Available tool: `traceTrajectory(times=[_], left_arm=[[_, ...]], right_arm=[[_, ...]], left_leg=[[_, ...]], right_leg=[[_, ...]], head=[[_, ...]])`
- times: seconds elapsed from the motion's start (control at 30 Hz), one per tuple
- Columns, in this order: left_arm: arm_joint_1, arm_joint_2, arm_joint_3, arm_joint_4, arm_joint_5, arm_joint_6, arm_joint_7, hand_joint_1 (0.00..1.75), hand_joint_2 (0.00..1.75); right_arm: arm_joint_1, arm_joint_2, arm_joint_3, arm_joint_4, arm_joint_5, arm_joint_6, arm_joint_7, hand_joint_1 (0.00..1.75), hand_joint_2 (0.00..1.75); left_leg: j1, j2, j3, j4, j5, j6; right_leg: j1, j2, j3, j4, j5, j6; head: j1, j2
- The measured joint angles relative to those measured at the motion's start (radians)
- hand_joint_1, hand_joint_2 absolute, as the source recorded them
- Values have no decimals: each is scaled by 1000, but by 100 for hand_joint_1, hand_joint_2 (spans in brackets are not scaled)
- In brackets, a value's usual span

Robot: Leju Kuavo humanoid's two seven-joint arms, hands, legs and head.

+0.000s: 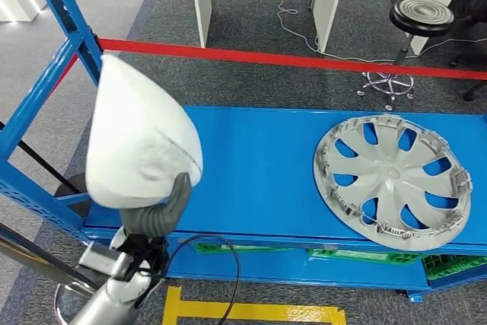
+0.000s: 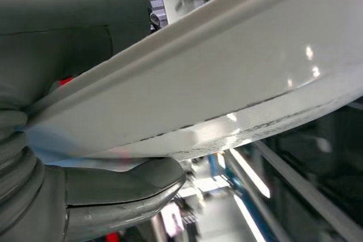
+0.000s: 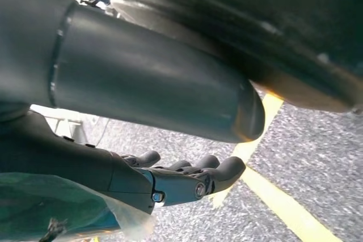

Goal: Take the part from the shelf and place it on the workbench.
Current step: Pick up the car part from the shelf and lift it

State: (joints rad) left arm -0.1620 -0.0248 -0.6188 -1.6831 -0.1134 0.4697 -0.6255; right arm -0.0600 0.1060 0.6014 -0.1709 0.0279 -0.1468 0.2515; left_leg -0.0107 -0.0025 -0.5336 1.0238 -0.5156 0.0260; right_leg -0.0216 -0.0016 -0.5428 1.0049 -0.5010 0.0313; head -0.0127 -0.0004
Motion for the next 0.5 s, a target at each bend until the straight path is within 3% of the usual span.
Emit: traceTrajectory(times=[0.1,0.17,0.2,0.27,0.3,0.33,0.37,0.43,0.5], left_arm=[[77,17,8,-72,22,-24,-31,175,175],[104,23,10,-102,26,-28,-37,175,175],[113,24,11,-112,31,-32,-38,175,175],[136,26,17,-127,48,-51,-39,175,175],[151,26,20,-133,54,-62,-40,175,175],[166,26,24,-138,55,-73,-42,175,175],[179,26,25,-143,54,-82,-45,175,175],[194,26,26,-151,52,-100,-52,175,175],[198,25,26,-156,60,-117,-54,175,175]], right_arm=[[2,1,-2,0,-2,-10,-12,0,0],[2,1,-2,0,-2,-16,-13,0,0],[2,1,-2,0,-2,-19,-14,0,0],[4,1,-2,0,-2,-38,-20,0,0],[6,1,-2,0,-1,-55,-29,0,0],[8,1,-2,0,2,-75,-40,0,0],[10,1,-2,0,4,-89,-56,0,0],[12,1,-3,0,2,-87,-93,0,0],[10,1,-3,0,-3,-55,-128,0,0]], left_leg=[[0,0,2,-6,3,10],[4,2,7,-20,14,21],[7,3,10,-25,19,26],[6,5,10,-26,22,29],[5,5,10,-26,22,29],[4,6,10,-25,21,28],[5,6,10,-24,21,27],[7,5,9,-18,16,21],[5,3,2,-5,11,11]], right_leg=[[-3,0,1,-3,0,9],[-3,0,-11,20,-21,14],[-2,0,-30,60,-48,14],[-2,0,-89,191,-112,16],[-2,0,-116,250,-130,17],[-2,0,-130,278,-128,18],[-3,0,-126,266,-106,19],[-6,0,-72,148,-34,20],[-5,2,-19,49,1,18]], head=[[0,0],[1,0],[3,0],[6,0],[6,0],[6,0],[6,0],[6,0],[8,0]])
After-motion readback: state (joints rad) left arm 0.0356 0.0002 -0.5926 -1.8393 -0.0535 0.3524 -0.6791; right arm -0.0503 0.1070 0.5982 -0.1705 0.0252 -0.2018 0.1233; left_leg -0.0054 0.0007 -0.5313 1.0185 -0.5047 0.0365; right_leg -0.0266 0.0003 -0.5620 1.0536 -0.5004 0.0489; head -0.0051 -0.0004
